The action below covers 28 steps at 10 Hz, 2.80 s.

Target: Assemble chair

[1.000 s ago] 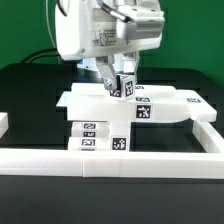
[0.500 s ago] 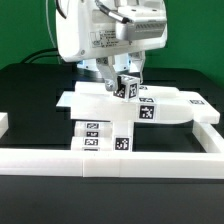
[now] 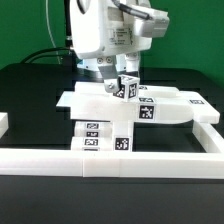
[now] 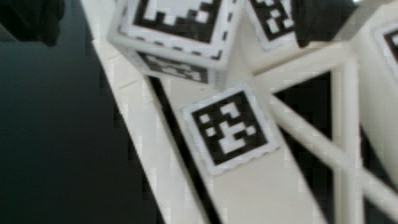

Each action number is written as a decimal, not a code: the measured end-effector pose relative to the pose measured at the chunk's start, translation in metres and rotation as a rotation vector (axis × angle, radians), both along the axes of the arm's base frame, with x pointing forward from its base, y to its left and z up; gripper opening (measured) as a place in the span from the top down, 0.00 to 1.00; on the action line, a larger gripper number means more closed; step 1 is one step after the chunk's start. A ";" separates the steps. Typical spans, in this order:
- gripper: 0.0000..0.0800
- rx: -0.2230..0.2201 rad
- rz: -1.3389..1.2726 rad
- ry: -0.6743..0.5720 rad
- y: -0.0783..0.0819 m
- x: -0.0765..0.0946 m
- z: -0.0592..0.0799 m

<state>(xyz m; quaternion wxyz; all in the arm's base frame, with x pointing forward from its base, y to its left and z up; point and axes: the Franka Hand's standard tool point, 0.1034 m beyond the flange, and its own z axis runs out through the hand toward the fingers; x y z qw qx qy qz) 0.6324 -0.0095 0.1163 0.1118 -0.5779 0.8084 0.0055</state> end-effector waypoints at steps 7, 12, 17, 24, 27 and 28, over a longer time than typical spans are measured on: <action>0.19 -0.153 0.743 -0.061 0.007 0.004 0.006; 0.19 -0.213 1.206 -0.107 0.005 0.005 0.008; 0.19 -0.292 1.736 -0.136 0.019 0.003 0.007; 0.19 -0.365 2.293 -0.162 0.002 0.003 0.006; 0.19 -0.383 2.475 -0.156 0.000 0.001 0.004; 0.19 -0.386 2.522 -0.151 0.001 0.001 0.004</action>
Offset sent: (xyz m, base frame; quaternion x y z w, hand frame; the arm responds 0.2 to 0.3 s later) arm -0.0017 0.0052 0.0018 -0.0390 0.0334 -0.3221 0.9453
